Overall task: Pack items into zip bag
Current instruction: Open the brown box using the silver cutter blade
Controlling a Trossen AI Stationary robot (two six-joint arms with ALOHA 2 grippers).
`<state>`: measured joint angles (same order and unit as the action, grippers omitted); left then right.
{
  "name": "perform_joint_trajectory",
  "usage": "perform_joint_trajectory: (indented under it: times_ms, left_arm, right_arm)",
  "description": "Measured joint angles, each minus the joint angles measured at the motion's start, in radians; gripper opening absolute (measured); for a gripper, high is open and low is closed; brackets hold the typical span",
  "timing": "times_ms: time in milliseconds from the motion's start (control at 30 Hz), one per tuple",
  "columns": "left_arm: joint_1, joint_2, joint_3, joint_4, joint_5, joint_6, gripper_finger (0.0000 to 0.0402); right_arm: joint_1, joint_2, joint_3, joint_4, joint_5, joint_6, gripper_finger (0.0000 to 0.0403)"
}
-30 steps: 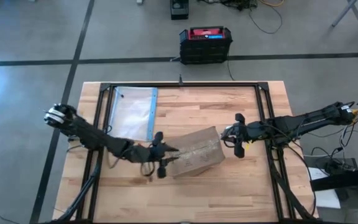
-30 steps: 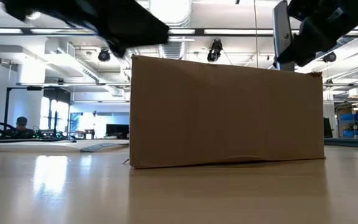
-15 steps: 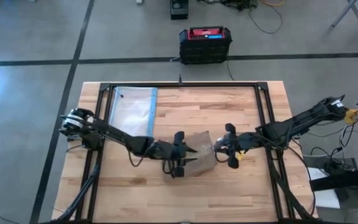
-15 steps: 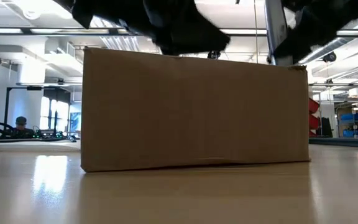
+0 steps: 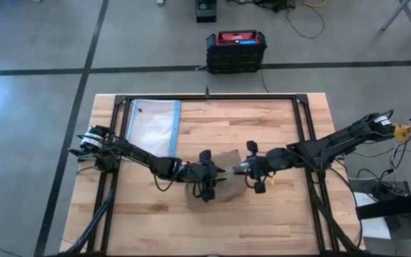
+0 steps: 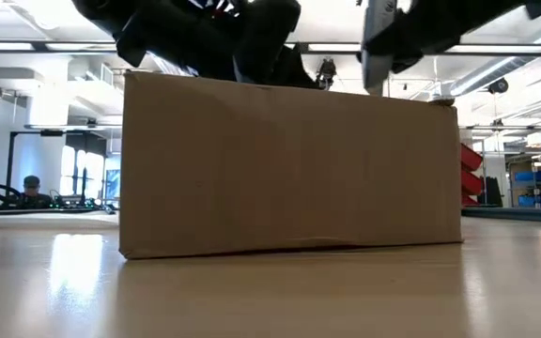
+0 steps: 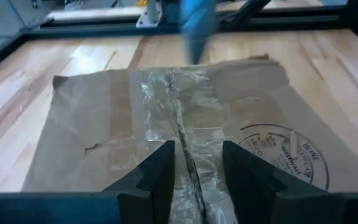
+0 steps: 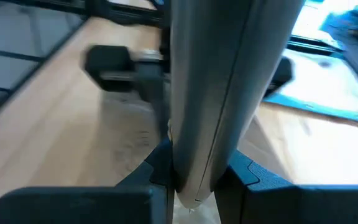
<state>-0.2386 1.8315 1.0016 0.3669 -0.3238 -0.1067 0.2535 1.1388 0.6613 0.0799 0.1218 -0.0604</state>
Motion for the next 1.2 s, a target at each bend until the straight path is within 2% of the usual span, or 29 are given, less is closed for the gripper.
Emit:
perform_joint_trajectory:
  times_ms: [467, 833, 1200]
  left_arm:
    - [-0.007, 0.005, -0.003, -0.036, -0.005, -0.038, 0.0119]
    - [-0.008, 0.005, -0.004, -0.040, -0.006, -0.041, 0.0119]
    - [-0.009, 0.005, -0.004, -0.059, -0.006, -0.051, 0.0121]
  right_arm:
    - [-0.137, 0.120, -0.001, 0.156, -0.222, -0.047, 0.0052]
    - [-0.147, 0.218, -0.001, 0.256, -0.254, -0.055, 0.0052]
    - [-0.149, 0.167, -0.001, 0.139, -0.248, -0.060, 0.0052]
